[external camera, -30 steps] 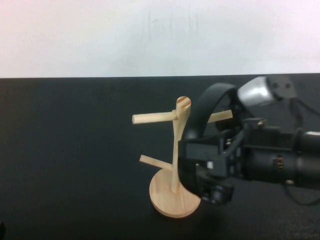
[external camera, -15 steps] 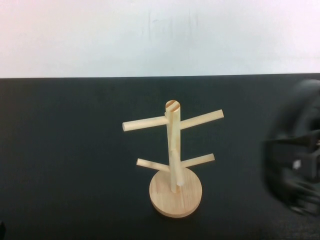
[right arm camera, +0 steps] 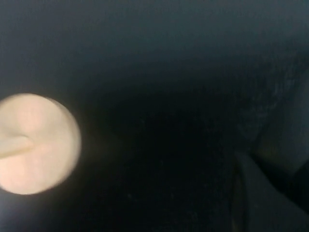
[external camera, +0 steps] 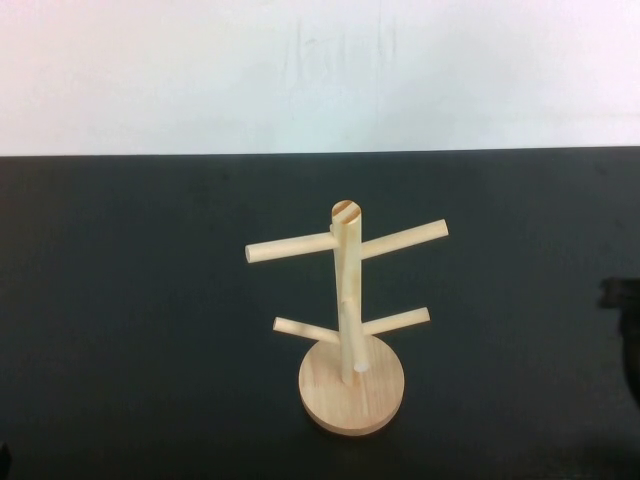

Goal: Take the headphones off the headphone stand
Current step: Place the headphones on the table

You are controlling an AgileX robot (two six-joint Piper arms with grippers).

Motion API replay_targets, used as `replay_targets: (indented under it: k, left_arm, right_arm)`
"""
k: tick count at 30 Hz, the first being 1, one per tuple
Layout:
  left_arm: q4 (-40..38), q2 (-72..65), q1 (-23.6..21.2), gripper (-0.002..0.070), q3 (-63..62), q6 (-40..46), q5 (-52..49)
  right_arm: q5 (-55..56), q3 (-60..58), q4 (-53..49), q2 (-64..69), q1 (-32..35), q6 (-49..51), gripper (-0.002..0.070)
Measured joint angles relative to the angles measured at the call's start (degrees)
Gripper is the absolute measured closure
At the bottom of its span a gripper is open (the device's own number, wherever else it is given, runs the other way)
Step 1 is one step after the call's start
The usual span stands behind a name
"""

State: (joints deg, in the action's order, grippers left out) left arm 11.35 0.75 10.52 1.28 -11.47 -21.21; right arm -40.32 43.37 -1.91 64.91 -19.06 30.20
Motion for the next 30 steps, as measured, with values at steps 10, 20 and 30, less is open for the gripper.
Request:
replay_targets:
  k: [10,20,30]
  left_arm:
    - [0.0,0.0,0.0,0.0673,0.0,0.0,0.0]
    - [0.0,0.0,0.0,0.0673,0.0,0.0,0.0]
    - [0.0,0.0,0.0,0.0673,0.0,0.0,0.0]
  right_arm:
    - [7.4,0.4,6.5,22.1,0.0,-4.5,0.0614]
    - [15.7,0.5,7.3,24.7,0.0,-9.1,0.0444]
    - [13.0,0.5,-7.5,4.7,0.0,-16.4,0.0279]
